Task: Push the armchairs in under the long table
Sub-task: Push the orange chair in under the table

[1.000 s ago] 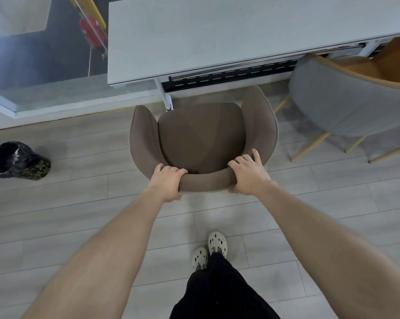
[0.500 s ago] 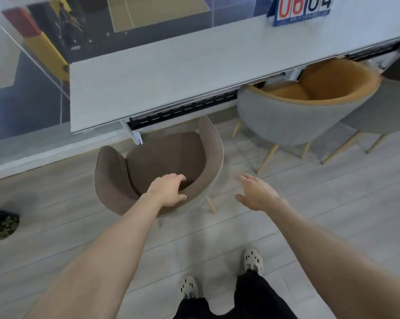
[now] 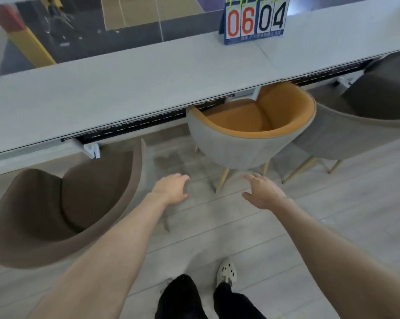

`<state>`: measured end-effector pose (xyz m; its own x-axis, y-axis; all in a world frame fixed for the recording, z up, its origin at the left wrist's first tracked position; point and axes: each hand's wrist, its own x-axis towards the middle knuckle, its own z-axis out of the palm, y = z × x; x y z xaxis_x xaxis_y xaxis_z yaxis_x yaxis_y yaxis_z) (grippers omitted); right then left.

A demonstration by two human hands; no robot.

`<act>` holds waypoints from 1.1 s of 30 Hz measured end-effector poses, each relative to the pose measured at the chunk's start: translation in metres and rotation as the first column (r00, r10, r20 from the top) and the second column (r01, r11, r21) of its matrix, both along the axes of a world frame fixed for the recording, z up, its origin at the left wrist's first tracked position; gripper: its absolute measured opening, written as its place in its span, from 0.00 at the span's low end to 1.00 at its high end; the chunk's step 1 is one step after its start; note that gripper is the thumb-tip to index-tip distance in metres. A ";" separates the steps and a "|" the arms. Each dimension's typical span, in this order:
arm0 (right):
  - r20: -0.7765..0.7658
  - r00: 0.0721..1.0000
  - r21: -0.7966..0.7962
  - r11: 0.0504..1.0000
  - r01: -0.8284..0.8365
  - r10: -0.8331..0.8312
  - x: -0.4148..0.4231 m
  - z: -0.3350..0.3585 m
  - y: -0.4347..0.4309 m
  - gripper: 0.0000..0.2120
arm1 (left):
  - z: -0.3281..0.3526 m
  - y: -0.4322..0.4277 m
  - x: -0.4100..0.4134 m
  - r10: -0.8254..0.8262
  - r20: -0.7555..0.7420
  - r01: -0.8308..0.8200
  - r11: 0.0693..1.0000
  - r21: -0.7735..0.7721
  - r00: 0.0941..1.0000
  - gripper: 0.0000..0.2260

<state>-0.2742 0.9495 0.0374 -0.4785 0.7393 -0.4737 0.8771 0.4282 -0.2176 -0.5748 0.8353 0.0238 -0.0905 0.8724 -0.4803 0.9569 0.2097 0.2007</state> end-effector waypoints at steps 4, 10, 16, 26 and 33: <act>-0.012 1.000 0.006 1.000 0.023 -0.023 0.030 -0.001 0.057 0.30 | 0.000 0.057 0.027 -0.017 -0.020 0.017 1.000 -0.012 1.000 0.28; -0.040 0.998 0.049 0.998 0.050 -0.048 0.048 -0.010 0.143 0.28 | -0.012 0.146 0.051 -0.023 -0.030 0.022 1.000 -0.019 0.999 0.30; -0.032 0.999 0.122 0.992 0.016 -0.012 0.062 -0.001 0.221 0.28 | -0.020 0.242 0.077 -0.095 -0.022 0.096 0.994 0.049 0.995 0.37; 0.132 0.939 0.041 0.945 -0.324 0.317 0.102 -0.035 0.340 0.50 | -0.052 0.319 0.144 -0.073 -0.021 0.071 0.996 -0.059 0.997 0.46; 0.143 0.842 0.116 0.836 -0.536 0.519 0.113 -0.063 0.382 0.43 | -0.090 0.315 0.170 0.041 -0.101 -0.042 0.999 -0.009 0.994 0.42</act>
<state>-0.1615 1.3319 -0.0260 -0.7708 0.4525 -0.4484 0.5224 0.8518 -0.0385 -0.4044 1.1506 -0.0666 -0.1746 0.8618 -0.4762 0.9626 0.2512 0.1016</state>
